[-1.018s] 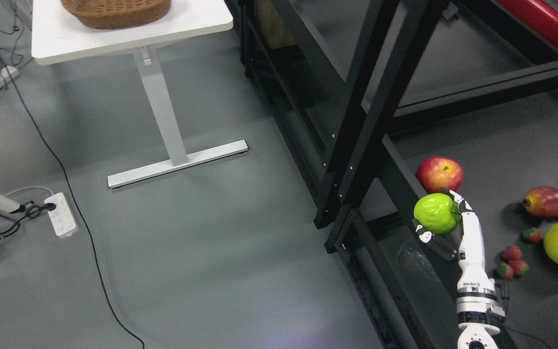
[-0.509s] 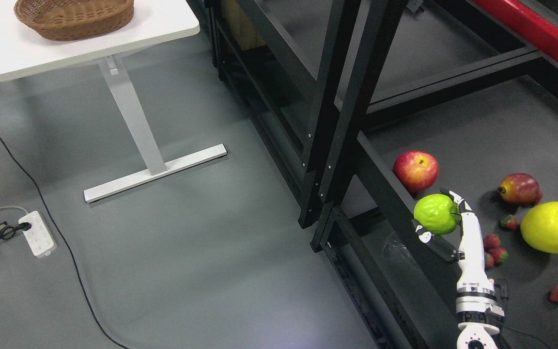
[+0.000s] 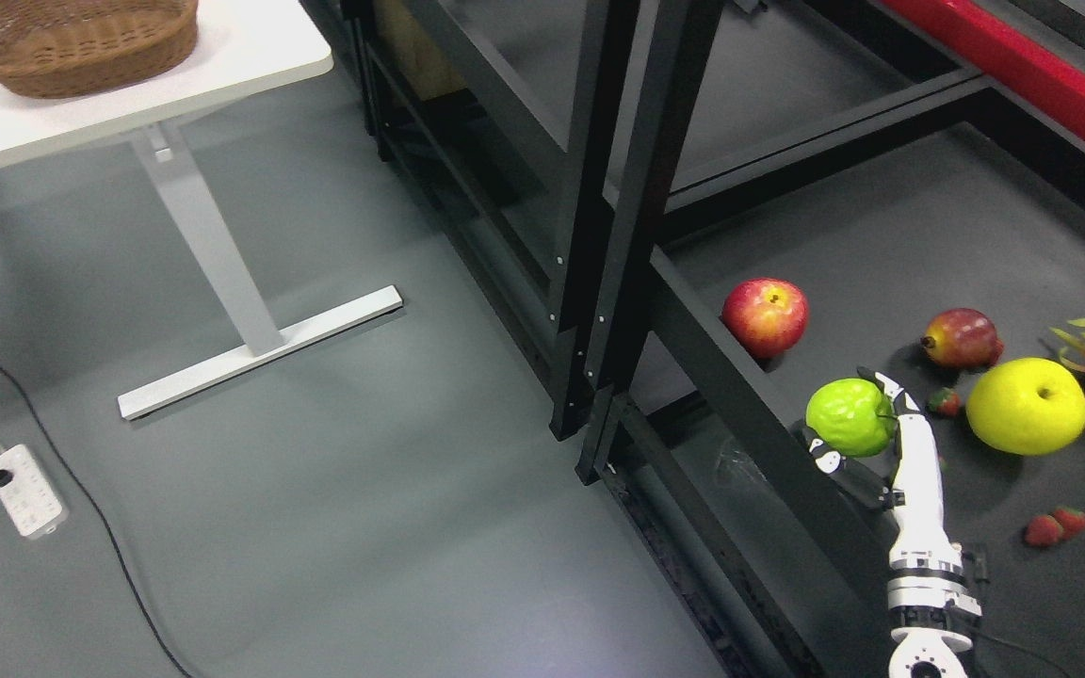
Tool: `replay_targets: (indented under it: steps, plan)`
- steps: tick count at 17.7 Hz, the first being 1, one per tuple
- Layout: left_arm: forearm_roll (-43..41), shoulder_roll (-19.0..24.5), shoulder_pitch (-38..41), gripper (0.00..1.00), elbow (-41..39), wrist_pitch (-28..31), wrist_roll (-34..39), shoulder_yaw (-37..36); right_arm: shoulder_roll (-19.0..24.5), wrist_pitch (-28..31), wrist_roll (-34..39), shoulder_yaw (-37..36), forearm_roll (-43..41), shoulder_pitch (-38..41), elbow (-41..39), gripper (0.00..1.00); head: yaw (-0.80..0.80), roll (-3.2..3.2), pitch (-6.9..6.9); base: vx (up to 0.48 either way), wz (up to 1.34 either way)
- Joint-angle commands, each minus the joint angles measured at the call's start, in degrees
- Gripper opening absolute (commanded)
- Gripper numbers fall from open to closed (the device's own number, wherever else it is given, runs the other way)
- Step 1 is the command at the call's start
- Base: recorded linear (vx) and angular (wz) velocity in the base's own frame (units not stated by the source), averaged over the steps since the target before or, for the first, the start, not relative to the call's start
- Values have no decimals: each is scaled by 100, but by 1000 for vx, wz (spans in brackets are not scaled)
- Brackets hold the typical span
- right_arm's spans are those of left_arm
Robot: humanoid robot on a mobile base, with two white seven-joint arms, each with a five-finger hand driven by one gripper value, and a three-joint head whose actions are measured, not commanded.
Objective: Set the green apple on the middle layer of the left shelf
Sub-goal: 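Carry the green apple in the right hand while turning to the shelf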
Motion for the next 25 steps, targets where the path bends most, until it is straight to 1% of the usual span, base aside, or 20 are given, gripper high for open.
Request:
replay_targets:
  steps: [1,11,16,25]
  plan:
    - [0,100,-2,100,0,-2,3,0,-181,2,-25,-22,1,4,0,0,0,0,0,42,-480]
    - [0,100,-2,100,0,-2,3,0,-181,11,-34,-31,36,-5,9,0,0,0,0,137,-973]
    - [0,100,-2,100,0,-2,3,0,-190,81,-43,-31,36,-13,9,0,0,0,0,172,-679]
    - [0,100,-2,100,0,-2,3,0,-190,90,-43,-22,54,-49,17,0,0,0,-1,142,-243]
